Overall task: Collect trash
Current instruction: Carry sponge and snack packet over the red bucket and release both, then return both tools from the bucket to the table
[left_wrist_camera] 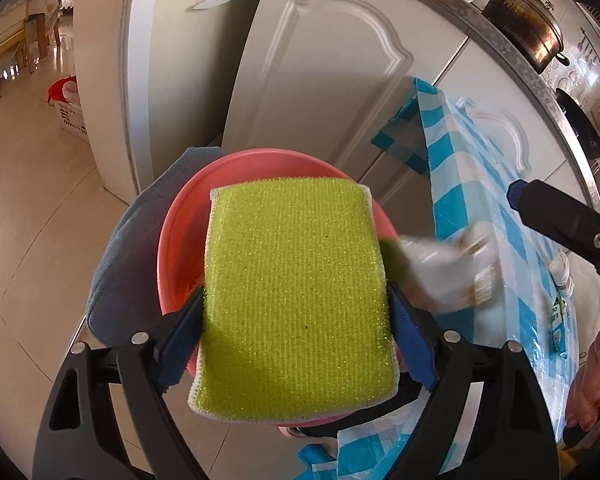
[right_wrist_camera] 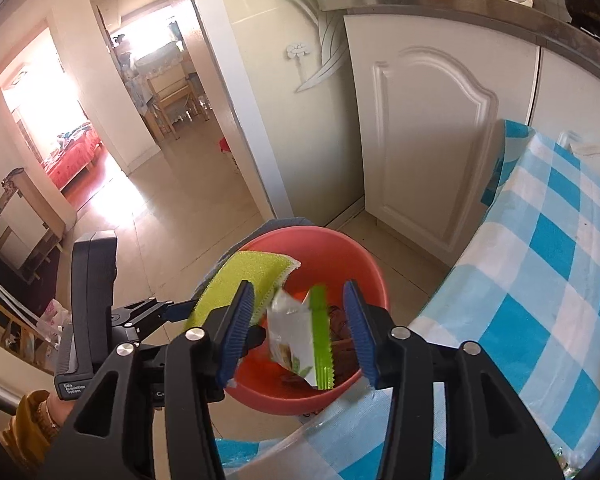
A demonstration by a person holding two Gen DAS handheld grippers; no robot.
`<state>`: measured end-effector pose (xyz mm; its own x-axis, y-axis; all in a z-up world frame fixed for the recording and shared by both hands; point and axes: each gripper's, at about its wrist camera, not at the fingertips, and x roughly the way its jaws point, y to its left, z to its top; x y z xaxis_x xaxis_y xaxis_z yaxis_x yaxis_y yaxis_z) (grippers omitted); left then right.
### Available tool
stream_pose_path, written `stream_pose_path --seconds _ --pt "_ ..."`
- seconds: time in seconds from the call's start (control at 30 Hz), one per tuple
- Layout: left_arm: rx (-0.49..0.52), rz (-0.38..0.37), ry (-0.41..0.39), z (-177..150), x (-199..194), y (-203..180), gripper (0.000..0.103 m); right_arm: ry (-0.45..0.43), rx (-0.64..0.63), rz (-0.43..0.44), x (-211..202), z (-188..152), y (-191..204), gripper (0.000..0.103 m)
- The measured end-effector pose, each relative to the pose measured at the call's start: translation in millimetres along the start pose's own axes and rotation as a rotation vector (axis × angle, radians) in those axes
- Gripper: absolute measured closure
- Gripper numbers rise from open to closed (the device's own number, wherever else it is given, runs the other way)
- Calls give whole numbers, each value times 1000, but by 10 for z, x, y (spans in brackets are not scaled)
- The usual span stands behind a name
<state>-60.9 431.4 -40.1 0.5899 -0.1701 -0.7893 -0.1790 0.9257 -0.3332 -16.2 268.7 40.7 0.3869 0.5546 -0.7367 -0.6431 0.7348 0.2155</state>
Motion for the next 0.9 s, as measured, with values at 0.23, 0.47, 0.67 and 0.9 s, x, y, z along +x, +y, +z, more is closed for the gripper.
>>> stream_pose_path --seconds 0.23,0.47,0.67,0.9 --pt "-4 24 12 13 55 63 14 -44 56 7 -166 -32 -161 26" --pt "11 60 -10 83 21 13 13 -112 57 -34 -478 -103 -216 17" --pt "21 87 -26 64 -53 -31 13 -159 63 -76 -725 -201 -296 15" --pt "30 100 -19 -32 -123 -134 13 -190 134 -78 -934 -363 -522 15"
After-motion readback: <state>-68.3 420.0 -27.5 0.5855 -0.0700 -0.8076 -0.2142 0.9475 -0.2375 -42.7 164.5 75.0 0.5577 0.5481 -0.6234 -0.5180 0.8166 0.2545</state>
